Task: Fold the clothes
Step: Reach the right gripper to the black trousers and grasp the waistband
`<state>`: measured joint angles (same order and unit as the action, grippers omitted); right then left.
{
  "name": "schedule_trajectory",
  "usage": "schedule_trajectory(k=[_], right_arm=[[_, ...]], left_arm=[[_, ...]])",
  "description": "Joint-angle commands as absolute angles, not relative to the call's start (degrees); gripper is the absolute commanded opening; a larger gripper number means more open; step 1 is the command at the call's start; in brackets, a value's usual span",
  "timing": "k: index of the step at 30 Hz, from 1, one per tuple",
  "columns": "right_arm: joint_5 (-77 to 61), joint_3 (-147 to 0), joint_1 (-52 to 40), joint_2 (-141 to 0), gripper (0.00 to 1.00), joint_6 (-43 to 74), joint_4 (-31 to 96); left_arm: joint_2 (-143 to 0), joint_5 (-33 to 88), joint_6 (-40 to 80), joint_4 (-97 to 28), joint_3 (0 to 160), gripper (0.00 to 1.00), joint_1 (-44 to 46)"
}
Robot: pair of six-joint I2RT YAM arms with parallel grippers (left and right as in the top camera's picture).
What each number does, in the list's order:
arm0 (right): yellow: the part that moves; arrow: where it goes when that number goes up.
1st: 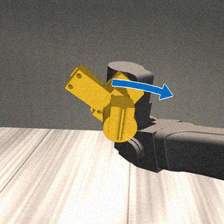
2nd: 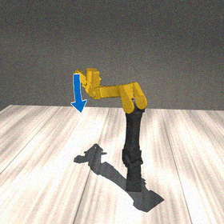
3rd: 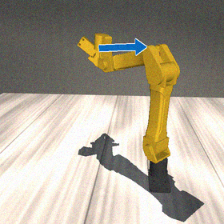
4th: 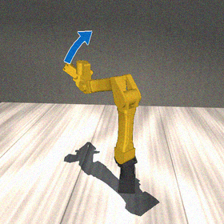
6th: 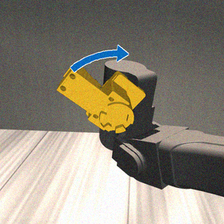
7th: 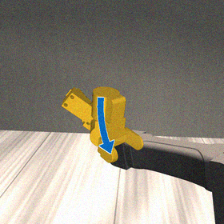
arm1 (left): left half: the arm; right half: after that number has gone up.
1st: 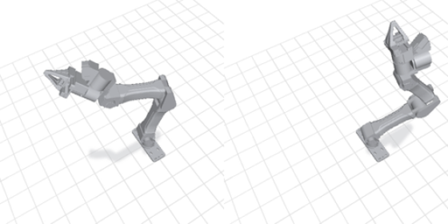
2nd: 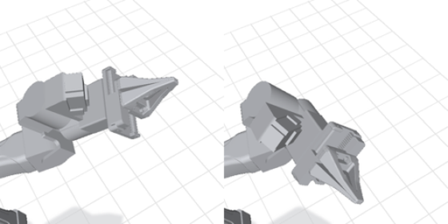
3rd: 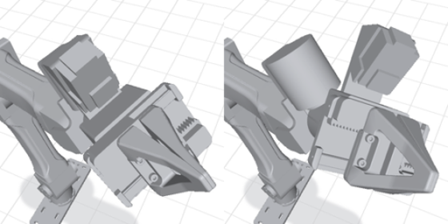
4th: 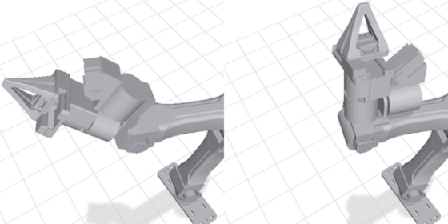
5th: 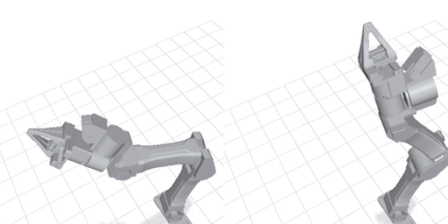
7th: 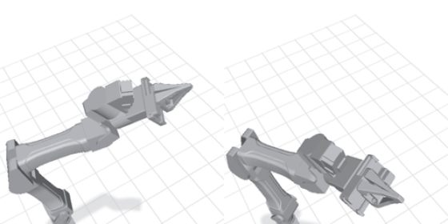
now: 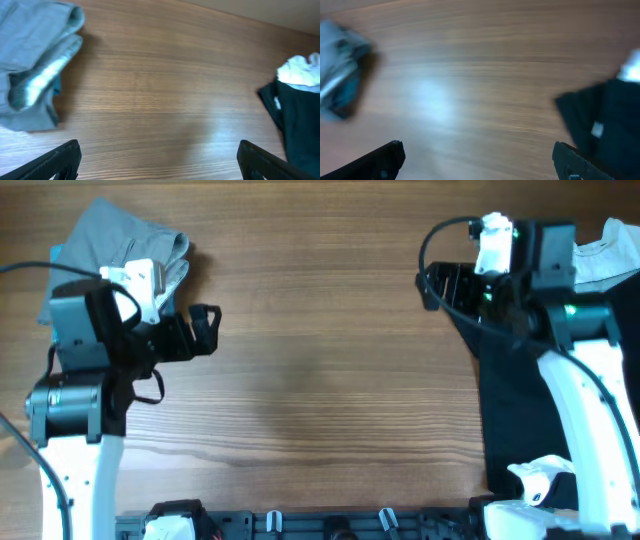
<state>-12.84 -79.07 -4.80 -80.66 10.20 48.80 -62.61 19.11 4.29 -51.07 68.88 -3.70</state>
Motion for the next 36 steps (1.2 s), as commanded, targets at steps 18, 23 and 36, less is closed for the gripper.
schedule_trajectory(k=[18, 23, 36], right_arm=[[7.70, -80.03, 8.82, -116.55, 0.69, 23.88, 40.23], [7.60, -80.03, 8.99, -117.32, 0.53, 23.94, 40.07], [8.14, -80.05, 11.29, -107.70, 0.04, 22.44, 38.54]], left_arm=[[-63.00, 27.66, 5.43, -51.53, 70.57, 1.00, -3.42], [-63.00, 27.66, 5.43, -51.55, 70.57, 1.00, -3.42], [-63.00, 27.64, 5.41, -51.53, 70.54, 1.00, -3.42]])
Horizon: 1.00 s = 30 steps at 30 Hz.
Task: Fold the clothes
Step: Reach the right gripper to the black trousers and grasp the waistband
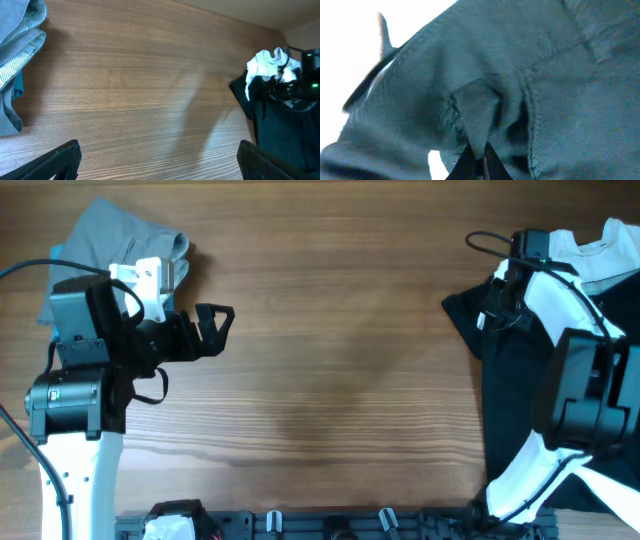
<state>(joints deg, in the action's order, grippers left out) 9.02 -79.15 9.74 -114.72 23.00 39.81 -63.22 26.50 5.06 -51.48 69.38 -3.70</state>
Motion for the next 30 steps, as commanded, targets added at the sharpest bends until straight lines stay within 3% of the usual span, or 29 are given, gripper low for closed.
schedule_trajectory(k=[1, 10, 16, 21, 27, 29, 30], right_arm=[[8.14, -80.05, 11.88, -105.95, 0.04, 22.44, 38.41], [7.05, -80.16, 15.66, -96.51, 0.04, 20.38, 36.60], [-4.16, -86.46, 11.88, -87.29, 0.04, 14.04, 38.83], [-9.54, -89.78, 0.10, -79.96, 0.04, 11.97, 40.29], [-15.11, -89.01, -23.92, -81.17, 0.05, 12.25, 40.56], [-14.11, -88.82, -31.59, -83.74, 0.20, 12.14, 40.45], [-12.75, -88.82, -34.30, -84.93, 0.37, 12.14, 40.32]], left_arm=[[-63.00, 27.64, 5.41, -51.53, 70.54, 1.00, -3.42], [-63.00, 27.64, 5.41, -51.55, 70.54, 1.00, -3.42], [-62.85, 27.64, 5.41, -51.51, 70.57, 1.00, -3.44], [-61.17, 27.62, 5.43, -49.89, 70.59, 1.00, -4.91], [-57.08, 27.59, 5.41, -46.02, 70.59, 1.00, -8.23], [-55.90, 27.59, 5.41, -45.19, 70.59, 1.00, -9.17], [-55.33, 27.59, 5.41, -44.93, 70.59, 1.00, -9.50]])
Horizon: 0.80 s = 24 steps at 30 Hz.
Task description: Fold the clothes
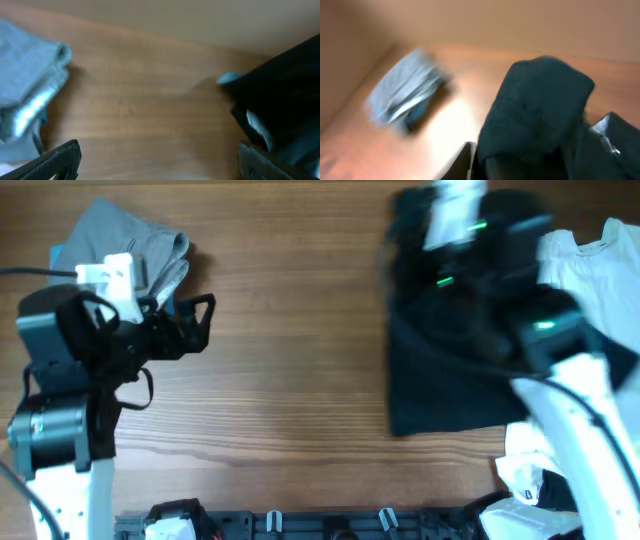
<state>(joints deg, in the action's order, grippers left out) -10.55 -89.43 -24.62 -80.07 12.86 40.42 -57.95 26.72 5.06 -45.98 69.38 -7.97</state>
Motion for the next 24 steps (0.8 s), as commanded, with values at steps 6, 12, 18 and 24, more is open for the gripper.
schedule_trajectory(k=[6, 12, 18, 24], right_arm=[[0.99, -88.88, -42.50, -87.99, 0.69, 16.43, 40.10], [2.00, -88.92, -34.63, -82.59, 0.75, 22.65, 40.93], [1.74, -88.92, -25.30, -76.09, 0.76, 22.50, 47.46], [1.69, -88.92, -18.52, -73.58, 0.76, 22.63, 51.70]], left_arm=[[-53.60, 27.55, 5.39, -44.10, 70.59, 1.00, -9.87], [-55.66, 27.40, 5.41, -42.54, 70.57, 1.00, -9.30], [-59.09, 28.29, 5.52, -40.69, 70.54, 1.00, -5.72], [-69.45, 28.86, 6.66, -32.51, 70.50, 0.95, 0.97]])
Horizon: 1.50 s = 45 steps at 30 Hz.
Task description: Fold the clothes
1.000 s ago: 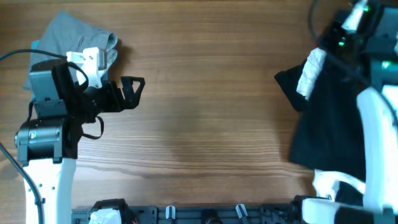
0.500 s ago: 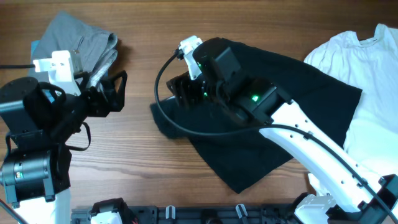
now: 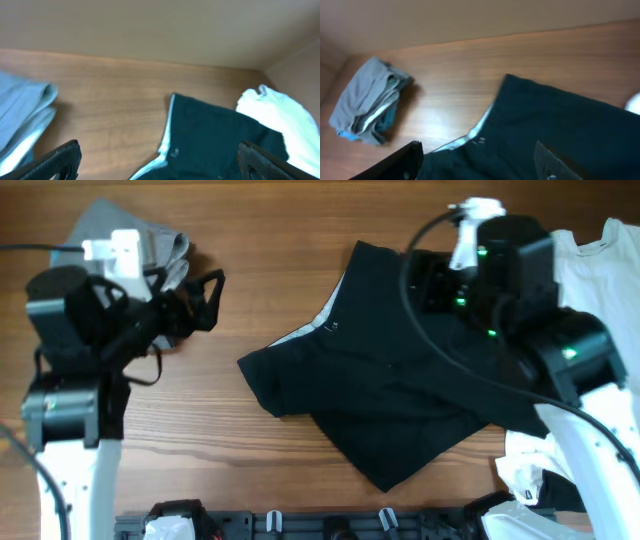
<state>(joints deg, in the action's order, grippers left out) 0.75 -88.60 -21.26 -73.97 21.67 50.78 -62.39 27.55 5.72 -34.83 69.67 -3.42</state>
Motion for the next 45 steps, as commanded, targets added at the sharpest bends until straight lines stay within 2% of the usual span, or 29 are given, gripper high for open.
schedule_trajectory(k=[1, 5, 9, 14, 20, 24, 29, 31, 34, 38, 45], right_arm=[[1.69, -88.92, -17.93, -73.60, 0.78, 22.65, 51.94], [1.72, -88.92, -17.47, -74.26, 0.79, 24.18, 53.34], [1.72, -88.92, -17.47, -75.55, 0.80, 25.67, 54.83], [1.72, -88.90, -17.47, -77.23, 0.80, 25.65, 58.61], [1.72, -88.90, -17.47, -79.05, 0.81, 25.65, 60.75], [1.72, -88.90, -17.47, -79.96, 0.81, 25.65, 60.99], [1.72, -88.90, -17.47, -80.60, 0.81, 25.67, 61.06], [1.74, -88.90, -17.47, -80.60, 0.81, 25.65, 61.17], [1.74, -88.90, -17.47, -80.60, 0.81, 25.65, 61.36], [1.74, -88.90, -17.47, -80.60, 0.81, 25.63, 62.46], [2.90, -88.90, -17.47, -80.60, 0.81, 25.67, 63.13]], left_arm=[[-72.34, 28.88, 6.68, -31.35, 70.50, 0.92, 2.55], [-88.38, 28.88, 6.68, -22.09, 70.52, 0.86, 9.85], [-101.78, 28.91, 6.94, -11.03, 70.52, 0.59, 15.46], [-114.32, 28.88, 10.41, 0.99, 70.52, 0.37, 20.47], [-121.27, 28.88, 14.41, 5.41, 70.52, 0.33, 22.94], [-123.55, 28.91, 14.41, 5.15, 70.52, 0.17, 24.14], [-125.99, 27.24, 14.39, 4.56, 70.52, 0.13, 24.75], [-126.45, 21.80, 14.44, 2.92, 70.52, 0.11, 24.51], [-126.45, 9.19, 15.81, 0.25, 70.52, 0.12, 23.20], [-126.45, -1.91, 17.41, -1.96, 70.70, 0.13, 18.28], [-126.43, -3.46, 17.17, -10.87, 76.09, 0.14, 6.46]])
